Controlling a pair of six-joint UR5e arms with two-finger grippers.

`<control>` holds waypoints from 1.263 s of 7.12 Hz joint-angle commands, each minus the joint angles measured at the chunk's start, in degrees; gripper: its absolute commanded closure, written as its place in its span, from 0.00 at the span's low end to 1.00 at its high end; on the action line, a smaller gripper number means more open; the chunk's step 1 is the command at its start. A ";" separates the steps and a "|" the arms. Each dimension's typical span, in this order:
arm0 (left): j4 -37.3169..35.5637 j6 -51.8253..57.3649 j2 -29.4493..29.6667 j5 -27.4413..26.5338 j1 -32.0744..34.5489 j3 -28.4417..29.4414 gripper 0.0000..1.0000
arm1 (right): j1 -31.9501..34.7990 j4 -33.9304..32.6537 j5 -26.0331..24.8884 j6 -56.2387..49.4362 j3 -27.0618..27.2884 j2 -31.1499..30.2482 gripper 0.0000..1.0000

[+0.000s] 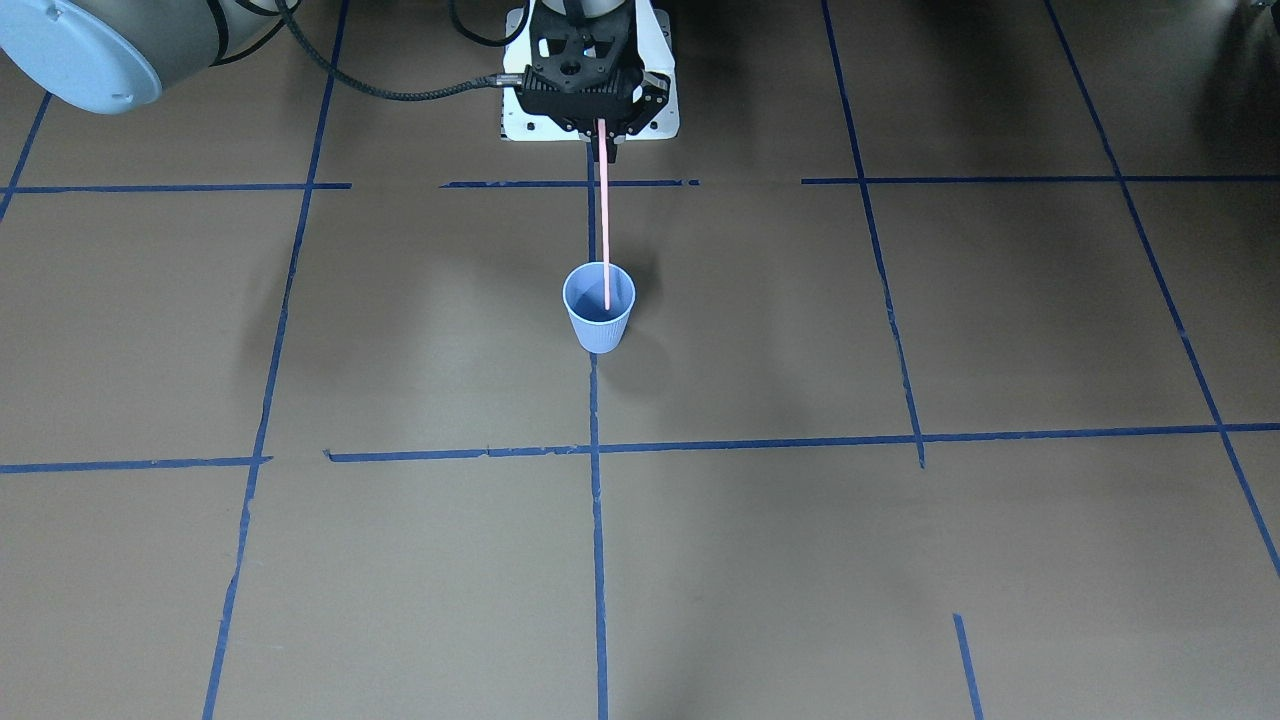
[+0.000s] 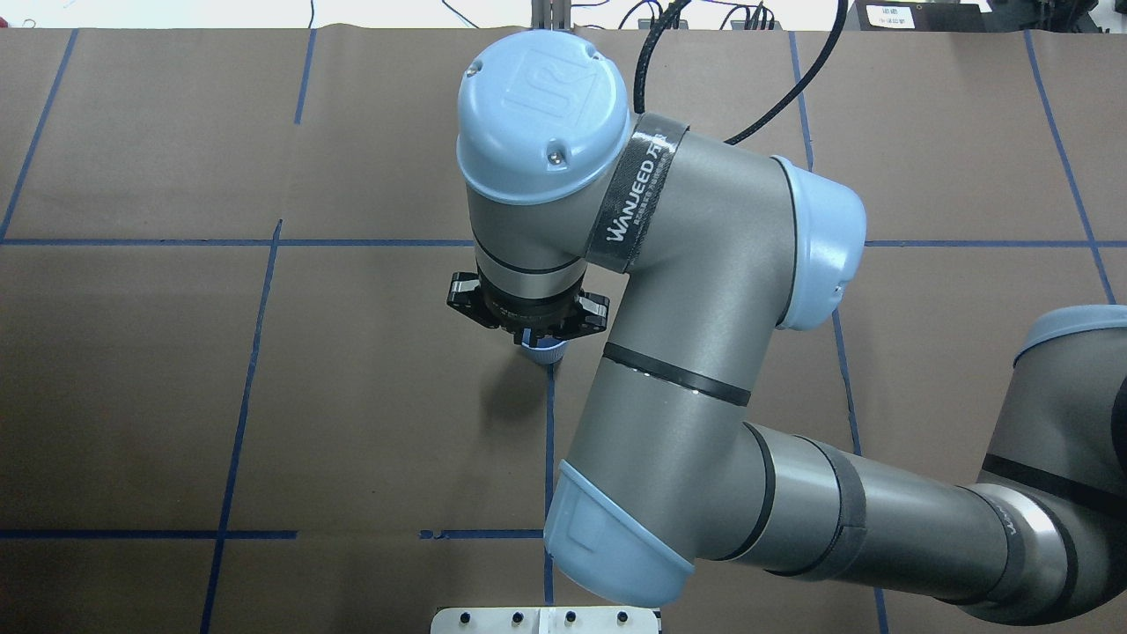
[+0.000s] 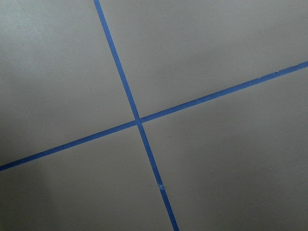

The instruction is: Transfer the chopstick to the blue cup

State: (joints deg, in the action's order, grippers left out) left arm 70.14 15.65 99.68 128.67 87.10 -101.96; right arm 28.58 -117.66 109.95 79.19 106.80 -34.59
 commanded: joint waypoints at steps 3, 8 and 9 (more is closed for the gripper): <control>0.00 -0.18 0.16 0.00 0.00 0.01 0.00 | -0.80 1.98 -0.18 0.00 -0.54 -1.00 0.00; 2.18 -0.10 -0.01 0.00 0.00 1.66 0.00 | 8.90 3.66 -0.98 -6.27 16.18 -18.59 0.00; 4.11 -0.10 -0.01 0.00 0.00 3.15 0.00 | 12.26 3.32 0.95 -11.81 21.30 -24.24 0.00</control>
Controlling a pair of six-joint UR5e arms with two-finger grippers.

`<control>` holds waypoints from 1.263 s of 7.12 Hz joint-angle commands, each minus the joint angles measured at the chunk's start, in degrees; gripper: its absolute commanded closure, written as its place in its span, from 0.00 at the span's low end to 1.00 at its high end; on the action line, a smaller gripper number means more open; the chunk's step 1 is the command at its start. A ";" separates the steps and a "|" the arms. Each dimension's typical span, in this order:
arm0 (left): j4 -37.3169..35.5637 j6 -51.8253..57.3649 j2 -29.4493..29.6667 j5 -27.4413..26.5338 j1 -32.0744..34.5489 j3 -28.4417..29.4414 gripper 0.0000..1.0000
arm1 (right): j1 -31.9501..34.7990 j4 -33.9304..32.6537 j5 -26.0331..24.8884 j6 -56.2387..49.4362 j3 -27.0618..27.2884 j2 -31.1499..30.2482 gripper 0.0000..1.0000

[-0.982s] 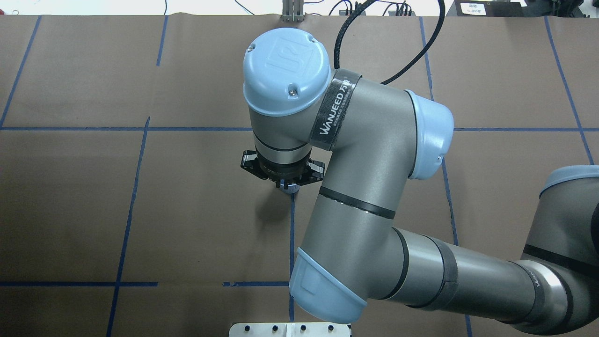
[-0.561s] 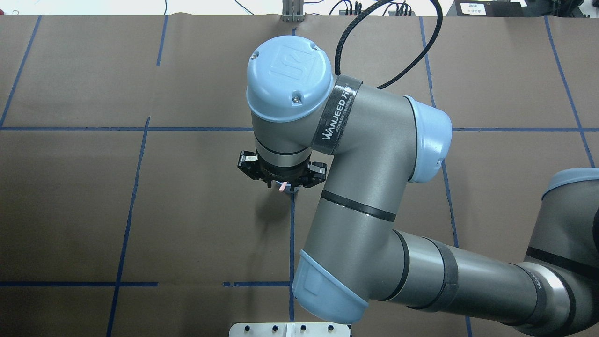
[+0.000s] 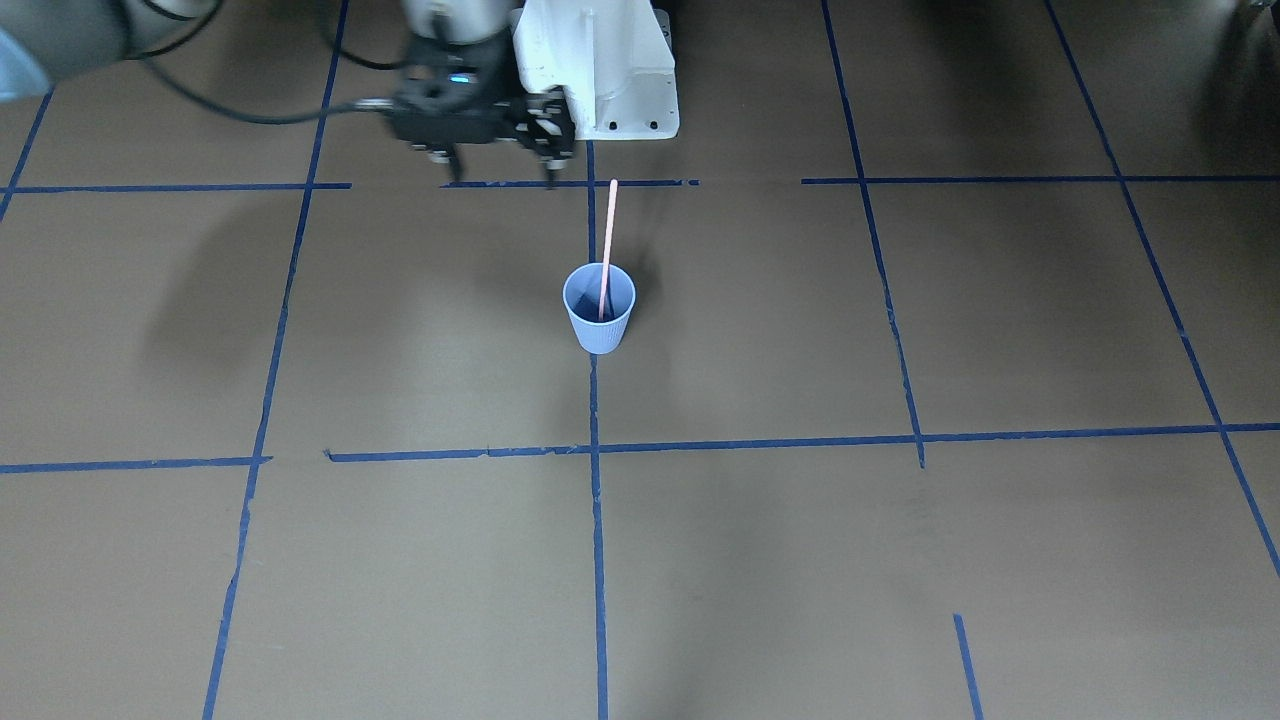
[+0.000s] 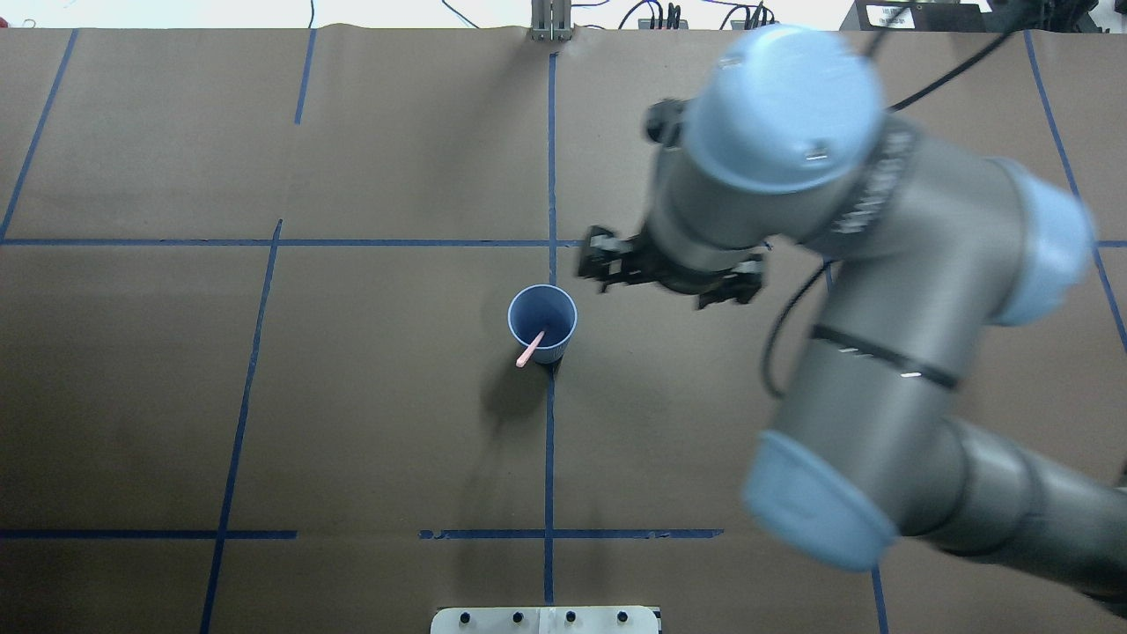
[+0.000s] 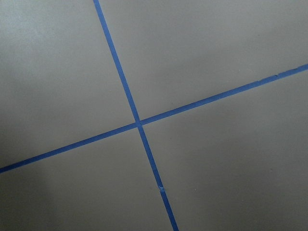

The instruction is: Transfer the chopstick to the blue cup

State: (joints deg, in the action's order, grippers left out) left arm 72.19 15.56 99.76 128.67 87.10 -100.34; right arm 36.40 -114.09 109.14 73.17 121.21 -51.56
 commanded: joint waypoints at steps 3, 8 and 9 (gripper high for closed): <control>2.08 -0.09 -0.09 0.00 -0.09 1.64 0.00 | 16.62 1.58 8.59 -23.94 7.47 -20.30 0.00; 2.08 -0.44 0.26 0.00 0.00 1.99 0.00 | 44.00 1.76 24.36 -61.27 -3.35 -34.98 0.00; 2.08 -0.44 0.35 0.00 -0.09 1.99 0.00 | 46.28 1.94 24.36 -61.56 -5.09 -35.97 0.00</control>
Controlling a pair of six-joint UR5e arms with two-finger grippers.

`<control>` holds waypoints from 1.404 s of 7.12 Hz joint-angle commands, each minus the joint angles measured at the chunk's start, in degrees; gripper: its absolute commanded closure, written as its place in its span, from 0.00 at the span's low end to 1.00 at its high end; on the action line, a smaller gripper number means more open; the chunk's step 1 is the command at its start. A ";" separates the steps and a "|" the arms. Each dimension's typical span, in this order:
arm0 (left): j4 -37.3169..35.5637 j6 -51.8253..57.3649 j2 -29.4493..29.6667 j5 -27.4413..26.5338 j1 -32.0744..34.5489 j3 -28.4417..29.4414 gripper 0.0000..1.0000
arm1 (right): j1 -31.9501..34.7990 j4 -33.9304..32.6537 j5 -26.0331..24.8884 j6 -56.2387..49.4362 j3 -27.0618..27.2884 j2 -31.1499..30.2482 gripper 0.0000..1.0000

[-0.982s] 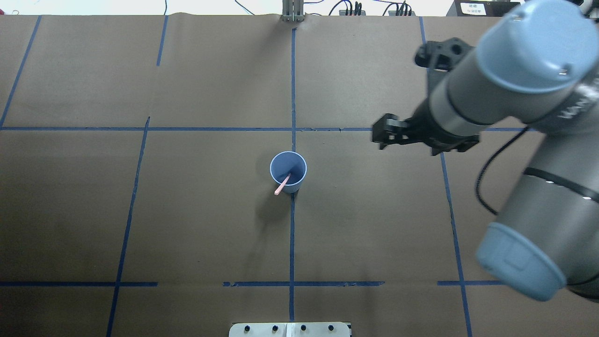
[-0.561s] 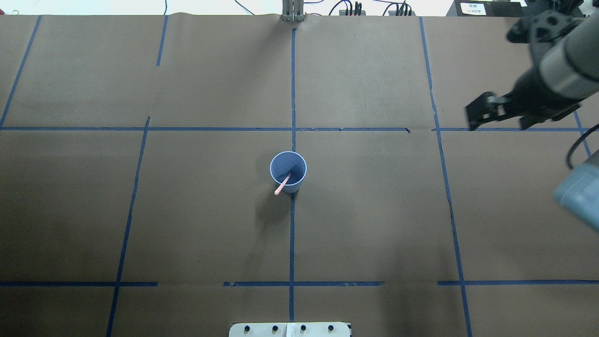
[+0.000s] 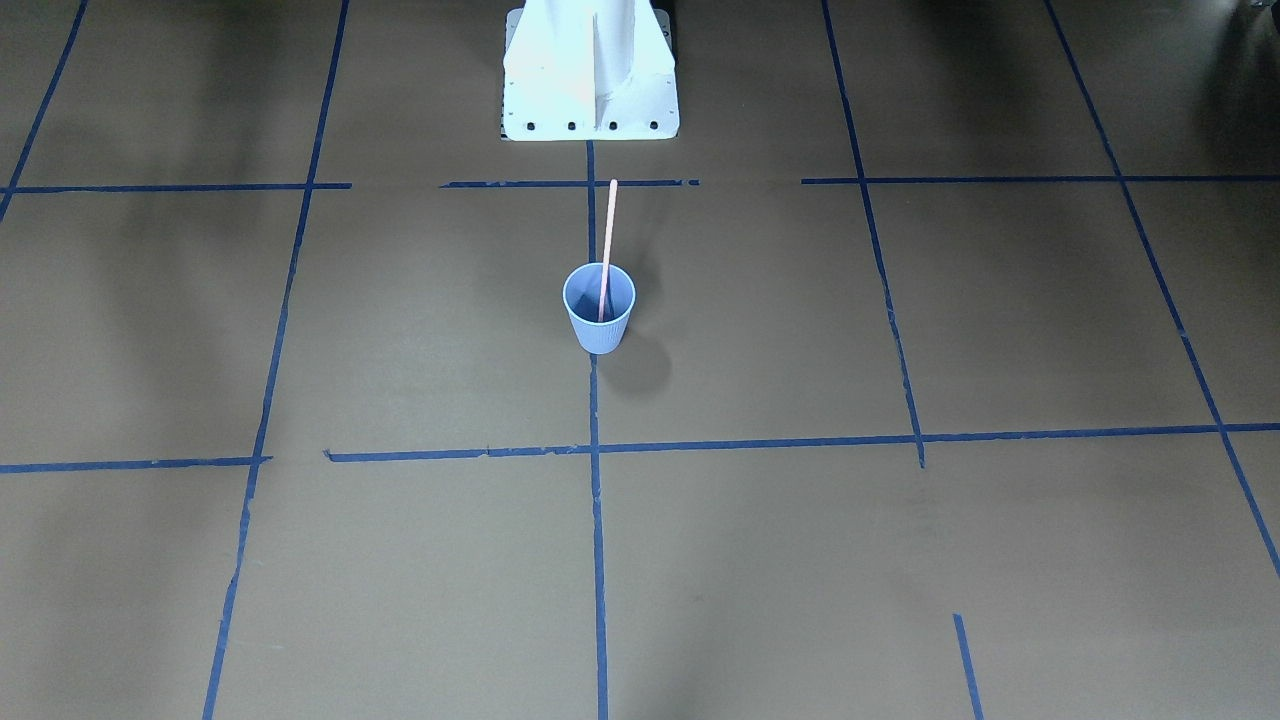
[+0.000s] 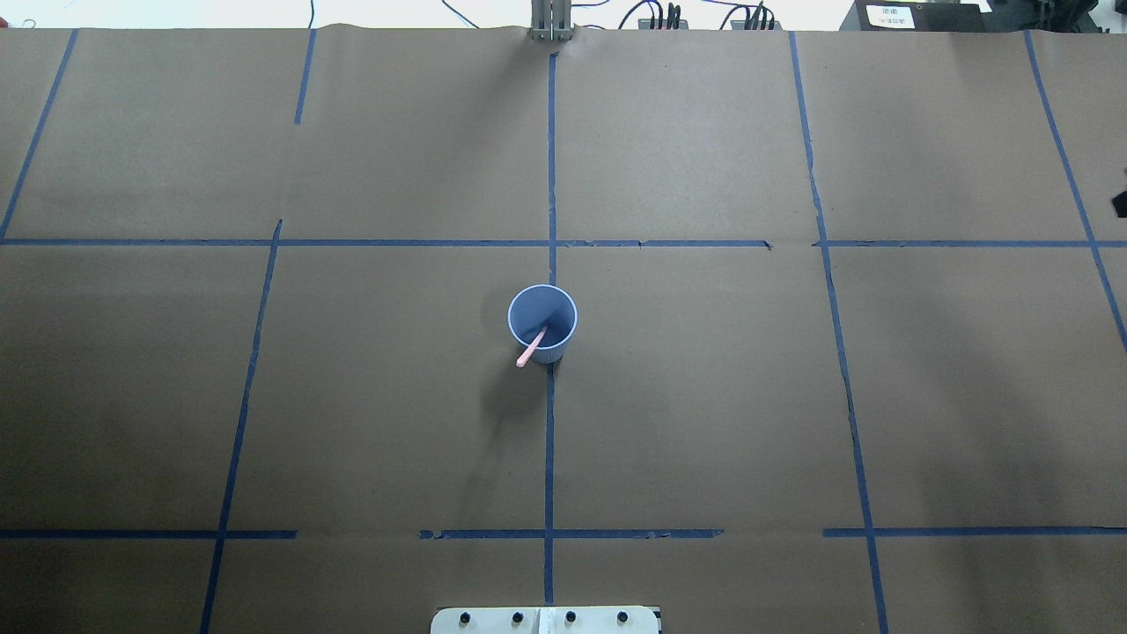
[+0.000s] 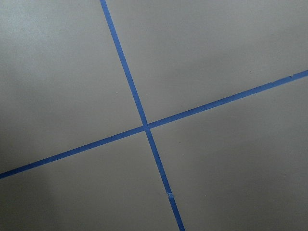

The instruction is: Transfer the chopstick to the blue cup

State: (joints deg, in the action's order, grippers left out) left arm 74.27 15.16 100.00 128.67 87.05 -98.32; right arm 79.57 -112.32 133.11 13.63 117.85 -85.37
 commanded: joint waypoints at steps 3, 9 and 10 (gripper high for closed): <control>0.09 0.22 -2.25 1.67 0.14 2.06 0.00 | 3.74 19.00 2.57 -2.29 -17.48 -2.69 0.00; 8.96 -0.04 -7.01 5.10 3.21 11.83 0.00 | 11.37 29.64 5.40 -2.03 -25.65 -6.38 0.00; 8.97 -0.21 -7.27 5.10 3.48 11.83 0.00 | 11.91 25.78 5.23 -2.03 -24.43 -6.21 0.00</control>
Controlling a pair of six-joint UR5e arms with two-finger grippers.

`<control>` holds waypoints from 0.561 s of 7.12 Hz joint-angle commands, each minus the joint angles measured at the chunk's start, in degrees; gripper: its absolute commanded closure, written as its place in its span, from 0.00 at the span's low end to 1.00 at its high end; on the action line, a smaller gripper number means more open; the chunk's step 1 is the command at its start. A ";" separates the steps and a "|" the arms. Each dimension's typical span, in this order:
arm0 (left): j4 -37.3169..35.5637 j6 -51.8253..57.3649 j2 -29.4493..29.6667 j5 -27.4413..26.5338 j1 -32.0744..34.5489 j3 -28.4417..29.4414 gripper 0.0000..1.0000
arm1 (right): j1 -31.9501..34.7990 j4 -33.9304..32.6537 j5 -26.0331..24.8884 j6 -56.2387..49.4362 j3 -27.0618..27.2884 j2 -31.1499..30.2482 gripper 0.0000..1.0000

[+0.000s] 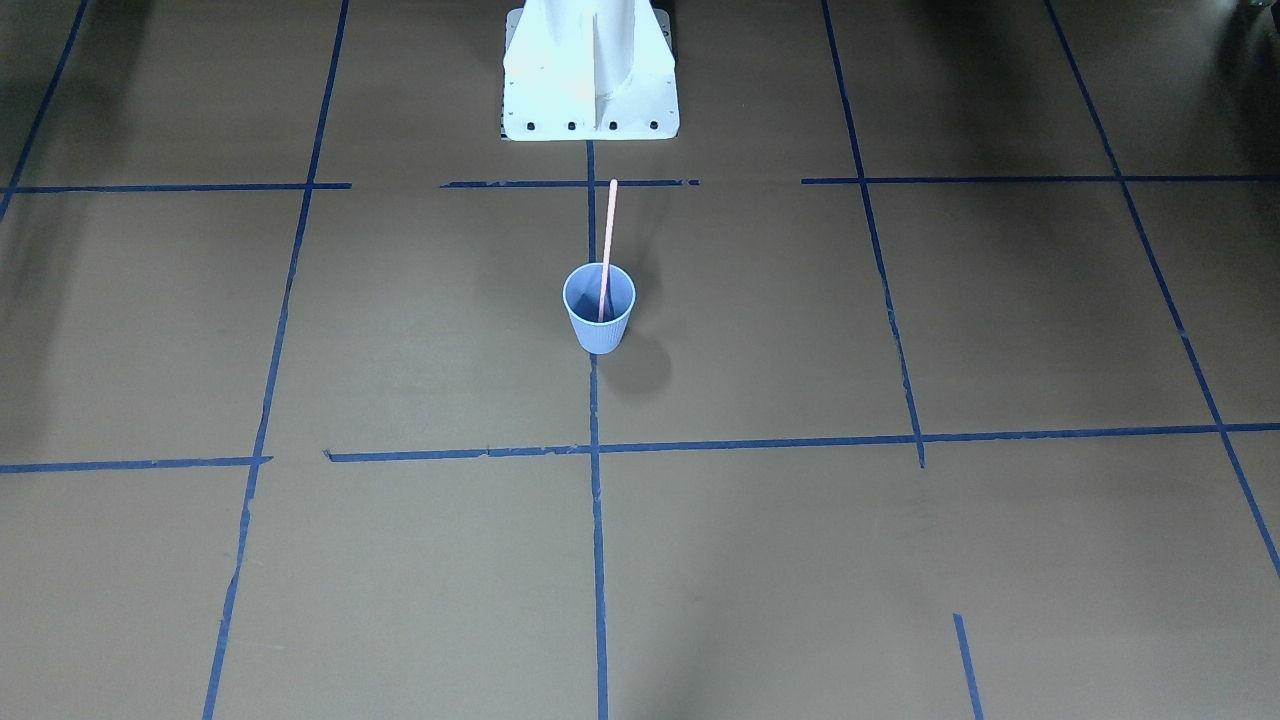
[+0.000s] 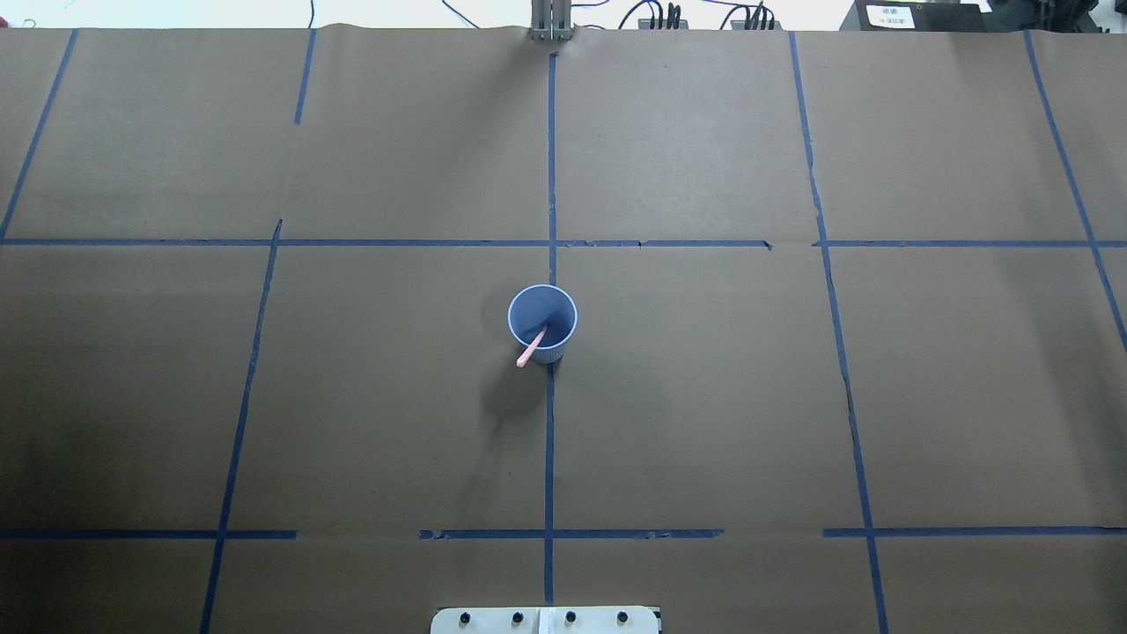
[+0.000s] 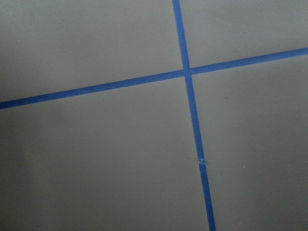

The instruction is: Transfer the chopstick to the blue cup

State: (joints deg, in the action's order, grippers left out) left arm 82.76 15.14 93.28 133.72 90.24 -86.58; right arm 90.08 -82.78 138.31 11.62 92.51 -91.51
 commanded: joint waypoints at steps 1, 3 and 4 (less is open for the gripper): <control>0.48 -2.11 -0.47 0.05 0.46 0.10 0.00 | 1.41 -4.66 -0.49 -0.54 0.92 -0.42 0.00; 0.48 -3.53 -0.56 0.05 0.55 0.01 0.00 | 1.41 -4.67 -0.85 -0.72 0.74 -0.42 0.00; 0.48 -3.71 -0.56 0.05 0.73 -0.51 0.00 | 1.41 -4.67 -1.89 -0.72 0.74 -0.25 0.00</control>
State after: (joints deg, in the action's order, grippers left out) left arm 83.23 11.95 92.75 133.77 90.79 -86.67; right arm 91.46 -87.36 137.29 10.96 93.28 -91.89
